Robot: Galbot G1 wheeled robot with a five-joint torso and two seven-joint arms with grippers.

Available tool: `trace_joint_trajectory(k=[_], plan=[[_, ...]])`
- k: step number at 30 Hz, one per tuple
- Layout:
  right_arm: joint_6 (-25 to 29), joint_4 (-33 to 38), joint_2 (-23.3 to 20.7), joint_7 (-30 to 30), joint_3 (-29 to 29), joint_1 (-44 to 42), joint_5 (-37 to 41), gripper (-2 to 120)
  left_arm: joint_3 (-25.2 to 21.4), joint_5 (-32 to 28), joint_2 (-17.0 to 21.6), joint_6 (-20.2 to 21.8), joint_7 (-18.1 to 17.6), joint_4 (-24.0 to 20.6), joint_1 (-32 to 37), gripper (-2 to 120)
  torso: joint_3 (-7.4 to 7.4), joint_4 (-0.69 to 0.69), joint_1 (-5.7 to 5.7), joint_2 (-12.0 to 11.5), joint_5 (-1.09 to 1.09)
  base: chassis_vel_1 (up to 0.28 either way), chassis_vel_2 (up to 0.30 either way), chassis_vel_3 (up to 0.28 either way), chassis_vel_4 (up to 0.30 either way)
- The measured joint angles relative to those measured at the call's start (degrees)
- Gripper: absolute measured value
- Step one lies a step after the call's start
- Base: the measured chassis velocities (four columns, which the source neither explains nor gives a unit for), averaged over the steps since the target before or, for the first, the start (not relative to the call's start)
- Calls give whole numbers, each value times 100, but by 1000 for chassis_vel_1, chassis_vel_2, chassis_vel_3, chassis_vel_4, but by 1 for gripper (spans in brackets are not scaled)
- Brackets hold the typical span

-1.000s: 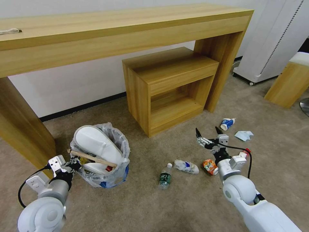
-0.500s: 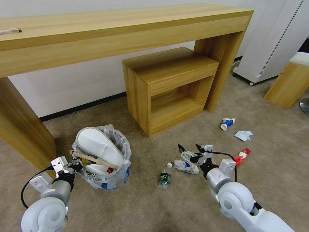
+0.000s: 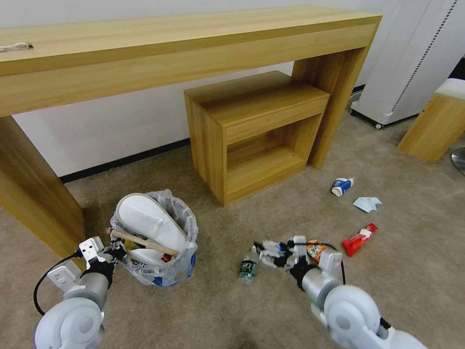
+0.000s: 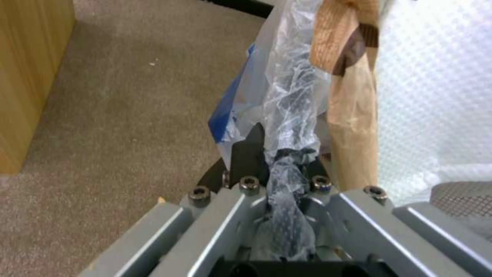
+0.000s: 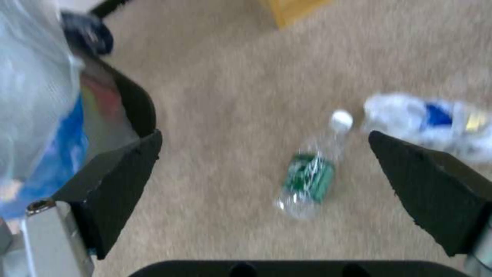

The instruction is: Pick up the trash bin and place the garbage on the floor into it.

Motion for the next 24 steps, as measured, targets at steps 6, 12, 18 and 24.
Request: trace_joint_trajectory(k=[6, 12, 18, 24], plan=[[7, -134, -46, 66, -174, -184, -108, 100, 19, 2, 16, -2, 0, 17, -21, 1, 0, 0, 0, 0, 0, 0, 0, 0, 0], [54, -382, -37, 182, -394, -283, -207, 100, 43, 1, 17, -5, 1, 32, -36, 1, 0, 0, 0, 0, 0, 0, 0, 0, 0], [117, -617, -15, 229, -566, -256, -228, 100, 55, 2, 14, -14, 1, 36, -44, 1, 0, 0, 0, 0, 0, 0, 0, 0, 0], [154, -919, 25, 220, -750, -32, -138, 100, 59, 1, 12, -19, 1, 10, -50, 1, 0, 0, 0, 0, 0, 0, 0, 0, 0]])
